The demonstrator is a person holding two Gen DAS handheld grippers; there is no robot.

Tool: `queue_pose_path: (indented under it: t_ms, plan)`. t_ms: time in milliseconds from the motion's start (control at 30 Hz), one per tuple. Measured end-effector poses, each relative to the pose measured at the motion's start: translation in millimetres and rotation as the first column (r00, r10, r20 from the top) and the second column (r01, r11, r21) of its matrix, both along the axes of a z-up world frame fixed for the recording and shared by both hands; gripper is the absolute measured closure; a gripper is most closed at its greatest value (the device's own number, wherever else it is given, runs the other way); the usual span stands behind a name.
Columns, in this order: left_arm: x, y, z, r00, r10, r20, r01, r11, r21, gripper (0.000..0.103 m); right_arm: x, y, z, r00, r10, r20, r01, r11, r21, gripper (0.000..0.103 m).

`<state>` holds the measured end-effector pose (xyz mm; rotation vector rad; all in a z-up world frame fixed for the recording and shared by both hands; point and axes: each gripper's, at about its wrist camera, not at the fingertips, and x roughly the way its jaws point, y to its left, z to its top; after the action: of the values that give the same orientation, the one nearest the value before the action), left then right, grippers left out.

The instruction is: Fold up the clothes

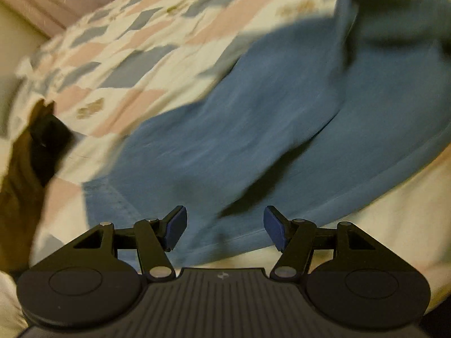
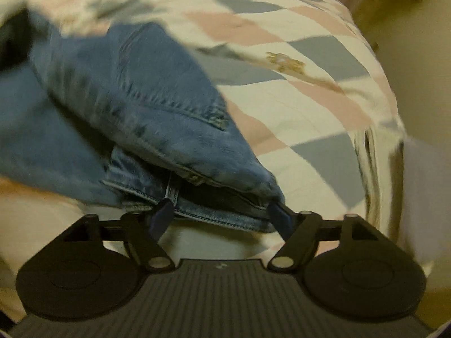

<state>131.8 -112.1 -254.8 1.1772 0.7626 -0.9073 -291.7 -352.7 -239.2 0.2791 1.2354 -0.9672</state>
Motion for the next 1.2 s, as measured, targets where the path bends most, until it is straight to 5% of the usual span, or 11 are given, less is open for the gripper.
queue_pose_path:
  t_ms: [333, 467, 567, 633, 667, 767, 867, 1033, 1100, 1133, 1200]
  plan:
    - [21, -19, -34, 0.992, -0.103, 0.074, 0.109, 0.991, -0.081, 0.037, 22, 6, -5, 0.993, 0.033, -0.117, -0.041, 0.997, -0.063, 0.028]
    - [32, -29, -31, 0.997, -0.062, 0.046, 0.067, 0.992, -0.107, 0.085, 32, -1, -2, 0.987, 0.077, -0.142, -0.094, 0.989, -0.115, 0.026]
    - [35, -36, -28, 0.996, -0.061, 0.066, 0.067, 0.993, -0.095, 0.094, 40, -7, 0, 0.972, 0.172, -0.162, -0.198, 0.968, -0.155, 0.025]
    - [37, -40, -24, 0.996, -0.051, 0.078, 0.058, 0.994, -0.096, 0.096, 44, -6, -1, 0.939, 0.297, -0.175, -0.321, 0.938, -0.132, 0.046]
    - [39, -42, -21, 0.996, -0.038, 0.084, 0.047, 0.994, -0.102, 0.097, 47, -6, -1, 0.916, 0.362, -0.174, -0.382, 0.919, -0.099, 0.085]
    - [51, -52, 0, 0.993, 0.012, 0.114, 0.004, 0.990, -0.140, 0.099, 50, -26, 21, 0.909, 0.400, -0.115, -0.409, 0.910, -0.071, 0.087]
    - [82, -80, 31, 0.986, 0.062, 0.153, -0.027, 0.975, -0.221, 0.100, 54, -64, 60, 0.914, 0.399, -0.072, -0.405, 0.897, -0.179, 0.089]
    - [143, -154, 76, 0.965, 0.084, 0.249, 0.013, 0.931, -0.365, 0.099, 99, -162, 83, 0.882, 0.461, -0.100, -0.466, 0.820, -0.332, 0.091]
    - [168, -194, 90, 0.955, 0.118, 0.271, 0.003, 0.912, -0.409, 0.096, 123, -208, 79, 0.895, 0.432, -0.112, -0.442, 0.818, -0.369, 0.088]
    - [181, -214, 96, 0.950, 0.141, 0.278, -0.008, 0.902, -0.431, 0.092, 135, -234, 74, 0.917, 0.382, -0.118, -0.398, 0.843, -0.362, 0.082]
    - [207, -243, 106, 0.950, 0.196, 0.242, -0.071, 0.893, -0.445, 0.068, 151, -268, 66, 0.957, 0.262, -0.125, -0.289, 0.888, -0.358, 0.045]
